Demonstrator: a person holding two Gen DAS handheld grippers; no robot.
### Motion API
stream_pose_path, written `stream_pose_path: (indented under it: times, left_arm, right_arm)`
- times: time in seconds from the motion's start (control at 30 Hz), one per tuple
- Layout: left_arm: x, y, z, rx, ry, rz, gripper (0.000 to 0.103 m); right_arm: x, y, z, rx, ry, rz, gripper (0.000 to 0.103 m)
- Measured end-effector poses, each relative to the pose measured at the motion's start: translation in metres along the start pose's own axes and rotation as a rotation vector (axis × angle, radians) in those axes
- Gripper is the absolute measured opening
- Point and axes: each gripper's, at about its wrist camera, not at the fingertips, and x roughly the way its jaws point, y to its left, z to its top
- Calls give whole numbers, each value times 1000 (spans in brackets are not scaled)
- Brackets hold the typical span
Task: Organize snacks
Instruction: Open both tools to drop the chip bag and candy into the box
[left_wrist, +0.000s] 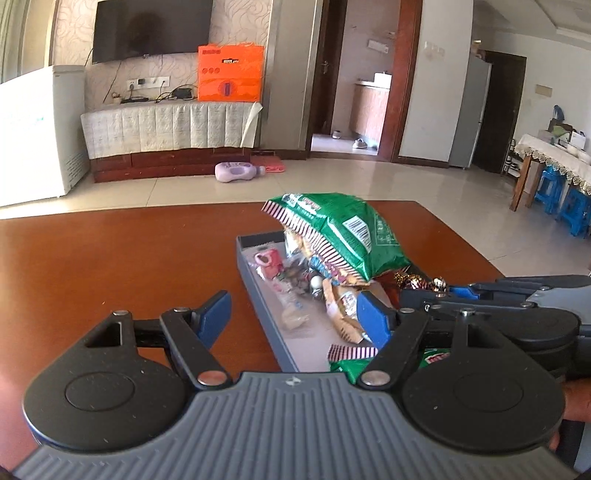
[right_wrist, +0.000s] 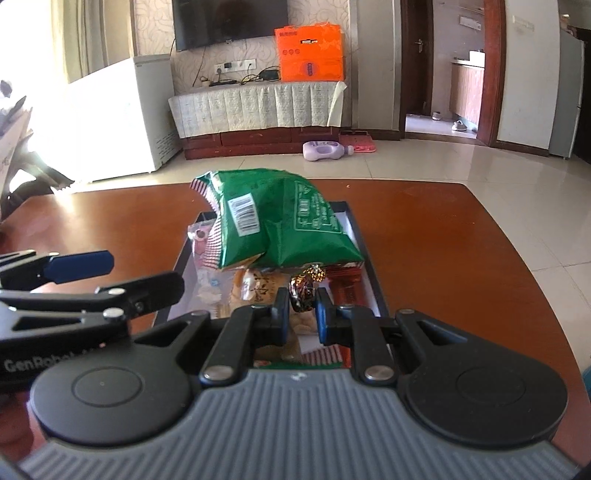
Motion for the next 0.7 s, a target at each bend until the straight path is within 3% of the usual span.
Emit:
stream_pose_path:
  times: [0.1,0.2,0.43,0.7]
  left_arm:
    - [-6,3,-1,-6,0,23,79]
    - [-12,8,-3,-32,11,40,79]
    - [-36,15,-13,-34,16,79,79]
    - [-55,23,-22,-26,13,121,79]
  right_arm:
    - [-5,5,0,-17,-14,8,20]
    - [-12,9,-1,-32,-39,8,29]
    - [-29,24,-7,-86,-62,47,29]
    - [-38,26,-13,-42,-40,149,29]
